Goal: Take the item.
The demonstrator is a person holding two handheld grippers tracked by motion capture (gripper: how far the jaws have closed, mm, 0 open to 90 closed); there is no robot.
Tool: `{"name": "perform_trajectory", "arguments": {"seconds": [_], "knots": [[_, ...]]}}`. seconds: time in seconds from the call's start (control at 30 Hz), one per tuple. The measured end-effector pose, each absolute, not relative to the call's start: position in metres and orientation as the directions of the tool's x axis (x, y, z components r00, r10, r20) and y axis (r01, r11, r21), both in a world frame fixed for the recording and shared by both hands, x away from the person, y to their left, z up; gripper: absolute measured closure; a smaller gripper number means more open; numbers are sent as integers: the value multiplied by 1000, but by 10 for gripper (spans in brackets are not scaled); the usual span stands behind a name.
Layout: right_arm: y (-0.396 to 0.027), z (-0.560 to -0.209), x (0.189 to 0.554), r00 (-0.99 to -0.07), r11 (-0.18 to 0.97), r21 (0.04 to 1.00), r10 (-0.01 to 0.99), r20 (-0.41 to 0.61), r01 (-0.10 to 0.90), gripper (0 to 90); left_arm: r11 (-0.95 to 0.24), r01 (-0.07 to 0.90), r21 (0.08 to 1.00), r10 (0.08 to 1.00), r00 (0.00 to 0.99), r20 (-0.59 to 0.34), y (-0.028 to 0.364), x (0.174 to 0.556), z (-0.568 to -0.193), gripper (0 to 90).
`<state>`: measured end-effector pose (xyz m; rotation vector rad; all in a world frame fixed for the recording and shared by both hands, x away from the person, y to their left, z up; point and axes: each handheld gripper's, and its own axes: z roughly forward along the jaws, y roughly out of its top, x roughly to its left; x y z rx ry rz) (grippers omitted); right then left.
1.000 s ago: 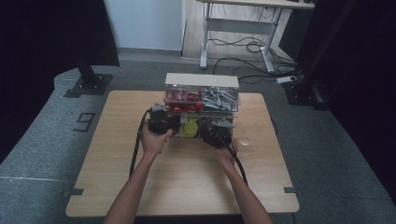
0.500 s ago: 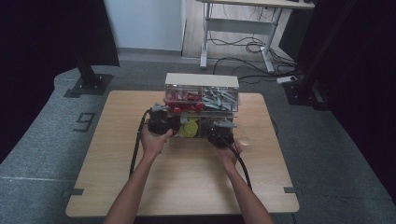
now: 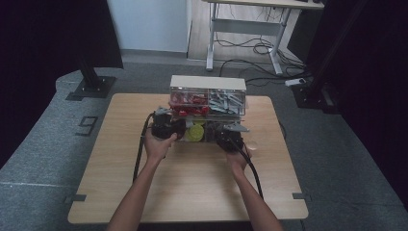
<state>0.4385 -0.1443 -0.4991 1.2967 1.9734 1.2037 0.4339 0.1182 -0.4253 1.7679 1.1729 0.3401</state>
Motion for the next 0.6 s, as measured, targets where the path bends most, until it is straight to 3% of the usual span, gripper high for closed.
{"name": "perform_trajectory", "arguments": {"seconds": [0.6], "knots": [[-155,-487,430,-429,107,902,899,92,418,731,-80,562,823,830,494,-257,119,433,-425,895]]}}
